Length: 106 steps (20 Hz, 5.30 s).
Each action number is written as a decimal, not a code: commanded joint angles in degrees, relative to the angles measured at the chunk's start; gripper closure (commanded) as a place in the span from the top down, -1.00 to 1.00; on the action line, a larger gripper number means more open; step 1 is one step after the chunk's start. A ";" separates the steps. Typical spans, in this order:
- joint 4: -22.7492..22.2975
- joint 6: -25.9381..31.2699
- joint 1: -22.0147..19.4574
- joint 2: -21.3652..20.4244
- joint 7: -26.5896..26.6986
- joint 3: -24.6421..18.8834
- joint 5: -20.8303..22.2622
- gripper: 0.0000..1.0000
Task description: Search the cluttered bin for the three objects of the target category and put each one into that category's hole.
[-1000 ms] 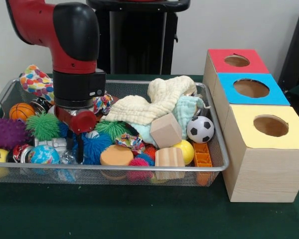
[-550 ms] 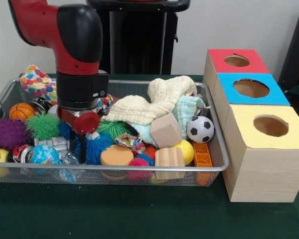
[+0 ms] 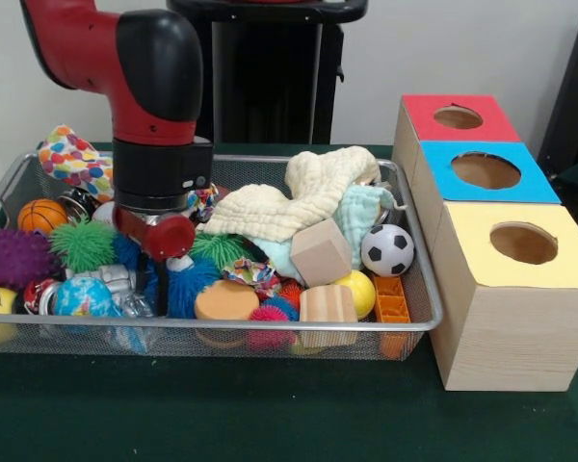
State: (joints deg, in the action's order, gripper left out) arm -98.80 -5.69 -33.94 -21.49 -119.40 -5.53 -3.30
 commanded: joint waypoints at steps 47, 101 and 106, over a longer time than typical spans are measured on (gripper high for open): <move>-18.99 26.12 19.97 -24.22 -13.59 4.47 -22.55 -1.00; -25.57 46.97 5.63 -24.39 -0.97 -17.20 -41.35 -1.00; -27.47 45.25 4.60 -22.47 0.59 -18.87 -41.65 -1.00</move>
State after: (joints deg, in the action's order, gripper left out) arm -120.73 34.79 -27.87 -45.65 -119.40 -17.24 -40.67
